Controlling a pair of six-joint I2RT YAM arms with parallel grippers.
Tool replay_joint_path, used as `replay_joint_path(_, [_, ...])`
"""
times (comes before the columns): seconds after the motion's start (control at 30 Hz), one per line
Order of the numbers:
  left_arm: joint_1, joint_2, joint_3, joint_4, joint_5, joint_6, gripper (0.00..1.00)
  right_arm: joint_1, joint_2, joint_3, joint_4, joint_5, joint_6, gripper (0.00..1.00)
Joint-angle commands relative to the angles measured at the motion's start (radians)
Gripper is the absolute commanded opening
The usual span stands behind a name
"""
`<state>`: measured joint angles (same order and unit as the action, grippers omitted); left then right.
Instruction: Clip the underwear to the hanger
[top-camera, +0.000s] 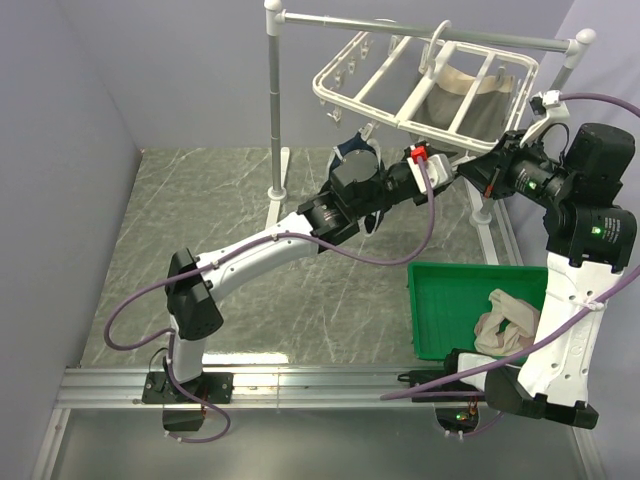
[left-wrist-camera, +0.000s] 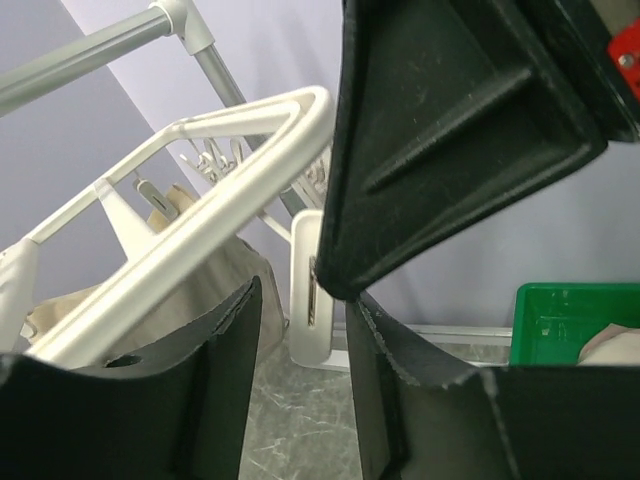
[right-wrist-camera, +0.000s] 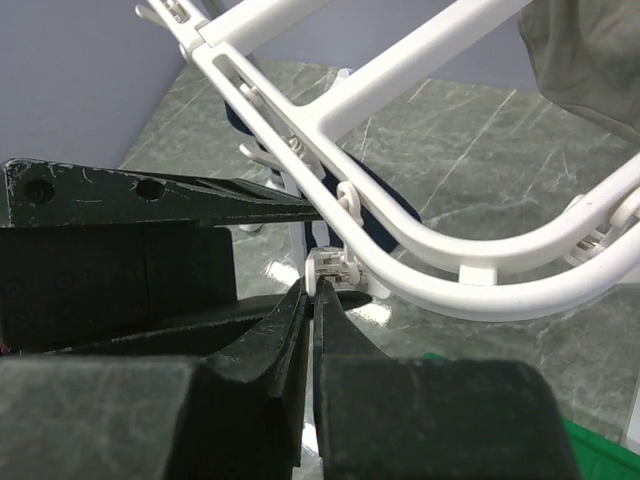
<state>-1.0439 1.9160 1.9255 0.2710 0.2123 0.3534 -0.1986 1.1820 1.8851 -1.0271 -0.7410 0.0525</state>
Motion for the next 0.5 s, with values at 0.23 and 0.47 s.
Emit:
replay_joint_path(0.23, [-0.004, 0.009, 0.058, 0.017, 0.016, -0.041, 0.11, 0.014, -0.018, 0.035, -0.005, 0.008, -0.005, 0.02])
replay_joint_path(0.47, [-0.004, -0.012, 0.023, 0.024, 0.019, -0.053, 0.00, 0.004, -0.091, 0.014, 0.058, 0.180, 0.082, 0.60])
